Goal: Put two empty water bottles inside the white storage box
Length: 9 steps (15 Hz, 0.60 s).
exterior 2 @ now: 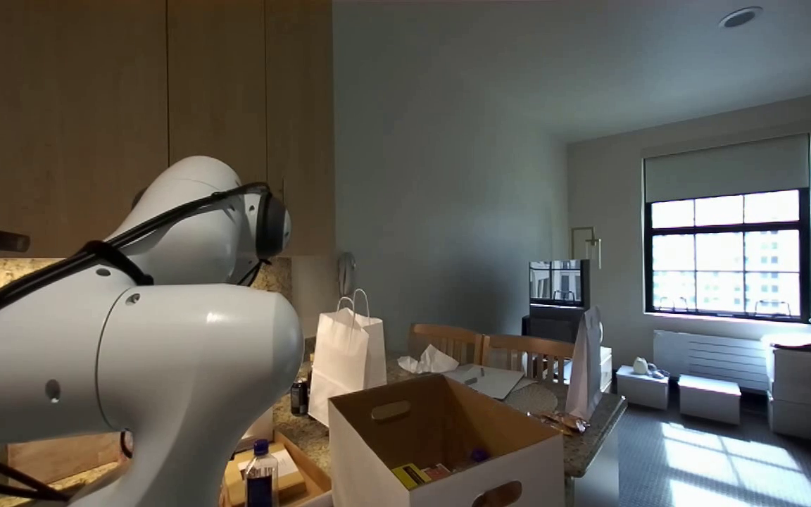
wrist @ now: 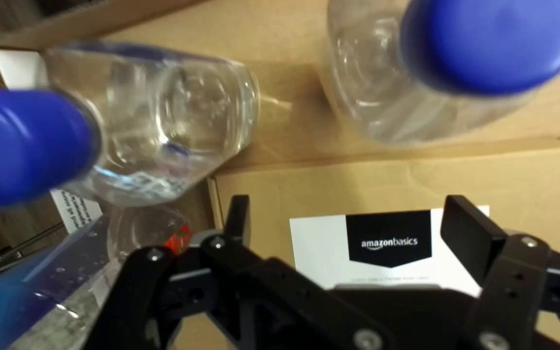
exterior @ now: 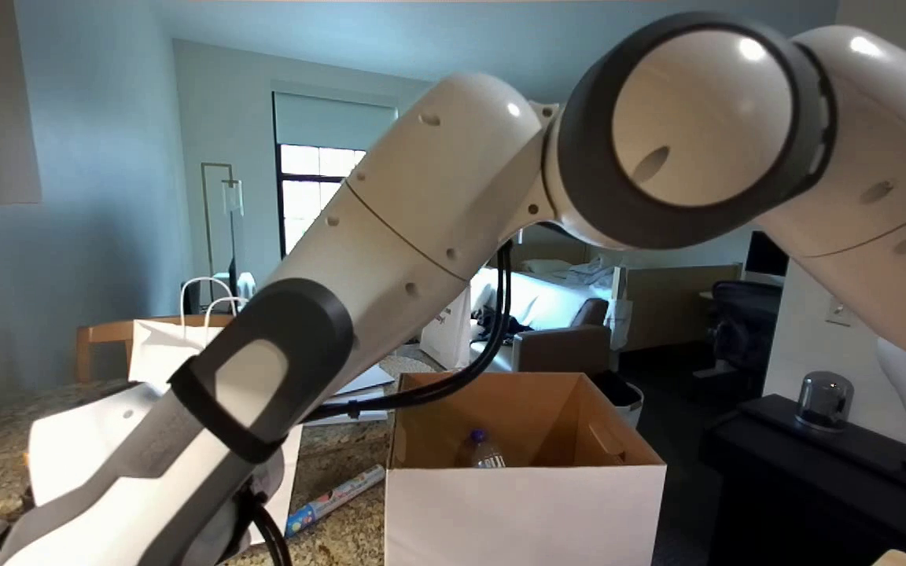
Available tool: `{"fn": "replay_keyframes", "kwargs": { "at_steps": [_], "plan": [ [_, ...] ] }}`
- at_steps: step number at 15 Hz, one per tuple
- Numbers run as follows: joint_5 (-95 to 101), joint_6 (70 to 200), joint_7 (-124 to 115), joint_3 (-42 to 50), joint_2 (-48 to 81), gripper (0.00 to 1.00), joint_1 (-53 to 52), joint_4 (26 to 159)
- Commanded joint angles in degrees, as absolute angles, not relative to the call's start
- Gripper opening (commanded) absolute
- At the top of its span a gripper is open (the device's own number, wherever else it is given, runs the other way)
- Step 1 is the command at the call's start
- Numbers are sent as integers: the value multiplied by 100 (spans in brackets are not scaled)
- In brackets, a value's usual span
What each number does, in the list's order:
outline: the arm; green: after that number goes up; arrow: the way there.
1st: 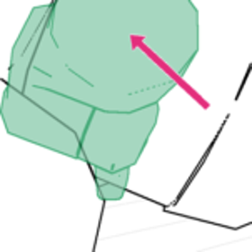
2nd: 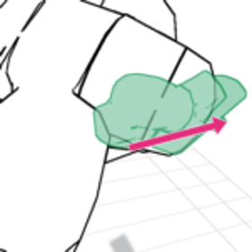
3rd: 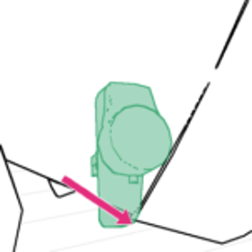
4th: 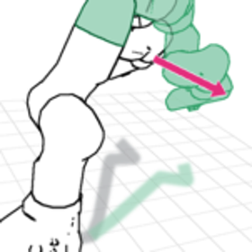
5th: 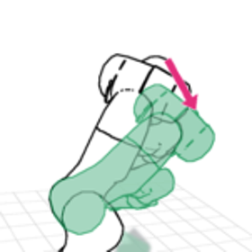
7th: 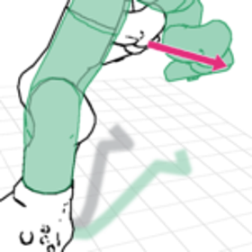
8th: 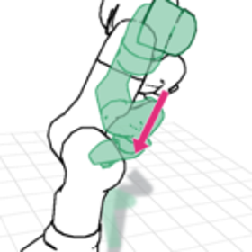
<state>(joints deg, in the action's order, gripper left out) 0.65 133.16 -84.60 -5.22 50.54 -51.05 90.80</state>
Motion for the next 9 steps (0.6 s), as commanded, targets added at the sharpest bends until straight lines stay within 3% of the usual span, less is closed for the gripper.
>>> {"fn": "replay_keyframes", "kwargs": {
  "at_steps": [1,9],
  "plan": [
    [-47,13527,-8351,-522,5376,100,-4853,8746],
    [17,13710,-8182,-866,4969,100,-4992,8877]
  ]
}}
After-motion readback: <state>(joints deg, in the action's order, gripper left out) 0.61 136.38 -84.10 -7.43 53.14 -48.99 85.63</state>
